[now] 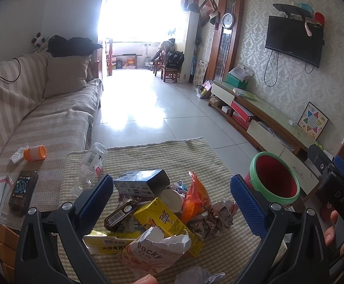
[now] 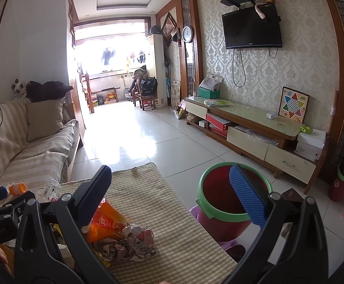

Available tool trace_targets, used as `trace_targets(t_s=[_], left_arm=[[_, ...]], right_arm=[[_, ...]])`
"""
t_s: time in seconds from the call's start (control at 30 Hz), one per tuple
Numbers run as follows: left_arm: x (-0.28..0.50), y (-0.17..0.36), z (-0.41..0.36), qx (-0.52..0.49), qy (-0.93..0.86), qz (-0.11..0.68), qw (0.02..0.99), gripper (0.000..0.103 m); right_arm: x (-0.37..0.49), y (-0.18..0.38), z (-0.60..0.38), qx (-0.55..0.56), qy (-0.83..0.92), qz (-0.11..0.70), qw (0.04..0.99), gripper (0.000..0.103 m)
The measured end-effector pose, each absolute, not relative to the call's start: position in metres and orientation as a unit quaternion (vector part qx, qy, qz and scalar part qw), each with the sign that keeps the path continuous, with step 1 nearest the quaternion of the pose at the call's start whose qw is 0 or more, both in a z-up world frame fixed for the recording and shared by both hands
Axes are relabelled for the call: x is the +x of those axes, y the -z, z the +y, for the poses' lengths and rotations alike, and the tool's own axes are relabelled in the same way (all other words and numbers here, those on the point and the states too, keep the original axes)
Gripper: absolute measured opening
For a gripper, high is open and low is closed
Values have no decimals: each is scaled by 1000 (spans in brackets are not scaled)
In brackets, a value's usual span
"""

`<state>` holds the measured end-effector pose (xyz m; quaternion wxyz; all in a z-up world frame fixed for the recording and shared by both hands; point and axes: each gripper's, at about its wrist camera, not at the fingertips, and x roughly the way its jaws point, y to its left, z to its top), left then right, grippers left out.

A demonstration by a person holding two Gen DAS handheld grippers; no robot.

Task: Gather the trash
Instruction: 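Move both tools toward the pile of trash on the table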

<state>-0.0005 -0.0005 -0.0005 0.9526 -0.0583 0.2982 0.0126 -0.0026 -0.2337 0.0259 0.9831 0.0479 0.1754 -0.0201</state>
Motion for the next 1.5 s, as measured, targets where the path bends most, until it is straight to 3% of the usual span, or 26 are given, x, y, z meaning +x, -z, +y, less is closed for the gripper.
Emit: trace_targets(t_s=[1.5], left_arm=[[0,9,9,-63,-31,300,951,95]], right_arm=[[0,-16,-236,49,22,180,982,98]])
